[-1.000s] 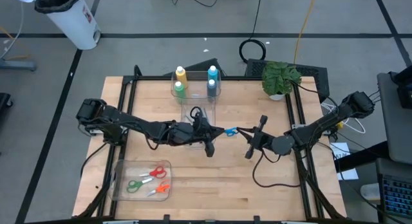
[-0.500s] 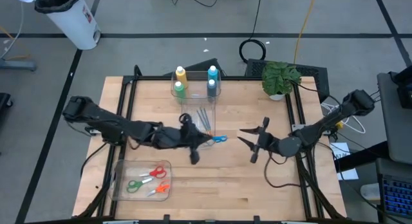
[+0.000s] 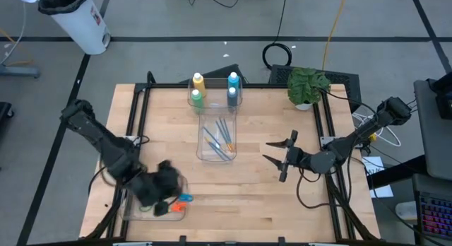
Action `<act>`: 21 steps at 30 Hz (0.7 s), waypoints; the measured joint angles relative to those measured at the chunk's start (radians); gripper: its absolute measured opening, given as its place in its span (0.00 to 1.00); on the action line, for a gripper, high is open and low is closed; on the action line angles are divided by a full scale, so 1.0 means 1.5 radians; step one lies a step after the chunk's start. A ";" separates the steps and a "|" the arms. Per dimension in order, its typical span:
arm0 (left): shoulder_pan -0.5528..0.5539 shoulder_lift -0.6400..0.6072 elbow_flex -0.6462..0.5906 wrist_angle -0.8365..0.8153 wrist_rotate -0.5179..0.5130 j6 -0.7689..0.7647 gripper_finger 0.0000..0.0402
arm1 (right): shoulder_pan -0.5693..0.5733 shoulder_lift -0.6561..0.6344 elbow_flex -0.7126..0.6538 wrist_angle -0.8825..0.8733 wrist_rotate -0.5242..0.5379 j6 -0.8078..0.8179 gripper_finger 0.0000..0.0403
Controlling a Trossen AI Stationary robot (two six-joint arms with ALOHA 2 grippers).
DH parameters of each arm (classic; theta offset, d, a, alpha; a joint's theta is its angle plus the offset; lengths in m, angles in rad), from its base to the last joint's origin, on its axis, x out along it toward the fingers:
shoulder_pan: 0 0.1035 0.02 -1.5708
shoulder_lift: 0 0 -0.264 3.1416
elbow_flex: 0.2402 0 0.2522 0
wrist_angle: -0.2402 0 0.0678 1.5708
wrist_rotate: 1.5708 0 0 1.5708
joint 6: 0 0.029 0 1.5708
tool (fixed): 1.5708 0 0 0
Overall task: Pick & Place Paint Supplies
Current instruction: Put the blue scissors into the bottom transparent bin
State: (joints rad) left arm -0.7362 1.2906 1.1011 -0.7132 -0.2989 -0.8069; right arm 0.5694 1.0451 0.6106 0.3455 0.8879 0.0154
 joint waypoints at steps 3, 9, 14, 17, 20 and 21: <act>-0.052 -0.001 0.000 -0.083 0.018 -0.155 0.01 | 0.000 0.000 0.000 0.001 0.000 0.000 0.47; -0.117 -0.001 0.000 -0.100 -0.032 -0.249 0.03 | 0.000 0.000 0.000 0.001 0.000 0.000 0.47; -0.125 -0.006 0.000 -0.103 -0.056 -0.231 0.02 | -0.001 0.000 -0.001 0.001 0.000 0.000 0.47; -0.130 -0.019 0.000 -0.124 -0.055 -0.239 0.03 | -0.001 0.000 -0.001 0.001 0.000 0.007 0.46; -0.135 -0.024 0.000 -0.169 -0.016 -0.290 0.01 | -0.001 0.000 -0.001 0.001 0.000 0.012 0.45; -0.136 -0.024 0.000 -0.186 -0.004 -0.311 0.02 | -0.001 0.000 -0.001 0.000 0.000 0.012 0.45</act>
State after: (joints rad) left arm -0.9398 1.2545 1.1010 -0.9927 -0.3052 -1.2729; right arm 0.5686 1.0451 0.6094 0.3462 0.8883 0.0334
